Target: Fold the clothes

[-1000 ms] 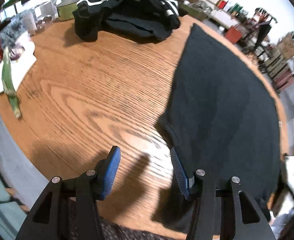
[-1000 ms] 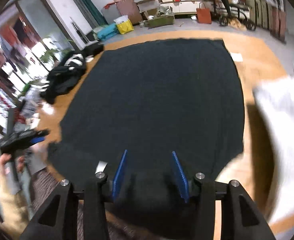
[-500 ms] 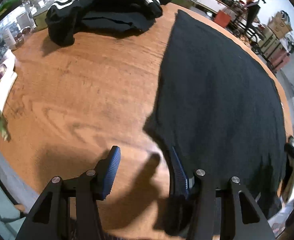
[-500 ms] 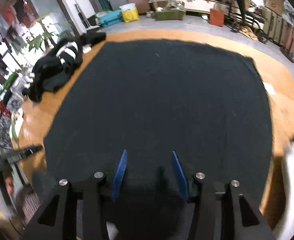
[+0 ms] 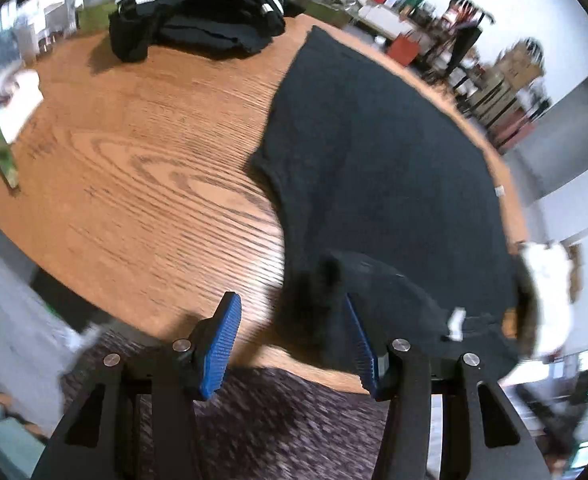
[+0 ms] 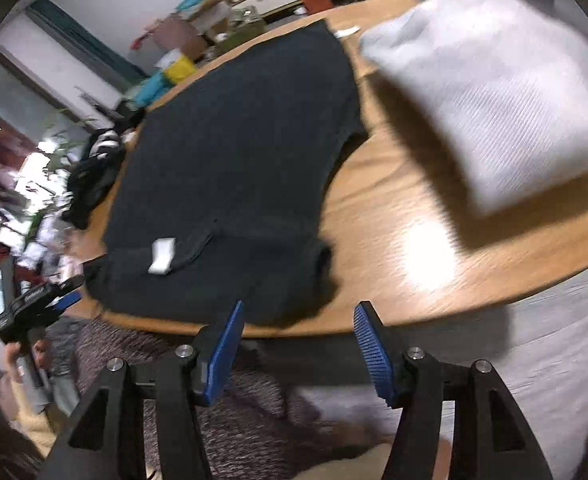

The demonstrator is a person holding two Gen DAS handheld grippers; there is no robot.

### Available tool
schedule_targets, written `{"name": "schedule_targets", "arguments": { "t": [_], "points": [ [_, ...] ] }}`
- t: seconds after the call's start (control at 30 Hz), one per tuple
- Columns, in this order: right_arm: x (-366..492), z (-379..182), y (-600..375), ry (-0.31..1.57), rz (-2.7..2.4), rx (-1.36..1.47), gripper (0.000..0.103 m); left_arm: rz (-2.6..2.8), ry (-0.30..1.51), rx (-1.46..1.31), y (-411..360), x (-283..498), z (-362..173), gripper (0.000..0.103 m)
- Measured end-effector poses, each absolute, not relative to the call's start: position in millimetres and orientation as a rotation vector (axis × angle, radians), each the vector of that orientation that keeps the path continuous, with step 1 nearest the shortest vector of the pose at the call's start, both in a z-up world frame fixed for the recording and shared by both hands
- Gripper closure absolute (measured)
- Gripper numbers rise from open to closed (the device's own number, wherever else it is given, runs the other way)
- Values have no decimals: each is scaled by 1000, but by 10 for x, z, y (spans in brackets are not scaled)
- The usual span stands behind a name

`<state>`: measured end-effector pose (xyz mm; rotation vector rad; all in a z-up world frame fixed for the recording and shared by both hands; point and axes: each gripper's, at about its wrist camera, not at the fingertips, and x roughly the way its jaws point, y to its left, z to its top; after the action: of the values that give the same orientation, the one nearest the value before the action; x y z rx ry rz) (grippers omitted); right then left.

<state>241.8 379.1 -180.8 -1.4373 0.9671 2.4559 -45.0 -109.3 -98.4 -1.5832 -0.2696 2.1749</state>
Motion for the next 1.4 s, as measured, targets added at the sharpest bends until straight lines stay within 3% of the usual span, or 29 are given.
{"name": "schedule_targets", "arguments": {
  "t": [0.33,0.5,0.6,0.7,0.77,0.8,1.0,1.07,1.4],
  "points": [
    [2190,-2212,3671,1307,2400,-1405,51,2058,-589,-1686,-1021,-200,-1296,49],
    [2162,-2179,3643,1294,2372,-1376,53,2112,-571,-1694,-884,-103,-1293,49],
    [2141,-2191,3664,1304,2339,-1341,59,2155,-513,-1667,-793,-59,-1240,49],
    [2130,-2178,3665,1236,2326,-1362,73,2224,-309,-1552,-609,35,-1127,49],
    [2122,-2201,3658,1213,2318,-1378,92,2267,-133,-1438,-453,121,-1030,49],
    [2130,-2204,3671,1222,2314,-1377,96,2285,10,-1335,-335,209,-960,49],
    [2129,-1976,3646,1150,2388,-1323,98,2193,993,-635,314,1021,-999,49],
    [2100,-1880,3627,1125,2414,-1303,98,2034,1228,-484,489,1276,-1208,49],
    [1980,-1688,3717,1134,2398,-1261,98,1926,1407,-378,983,1376,-1577,49]
  ]
}}
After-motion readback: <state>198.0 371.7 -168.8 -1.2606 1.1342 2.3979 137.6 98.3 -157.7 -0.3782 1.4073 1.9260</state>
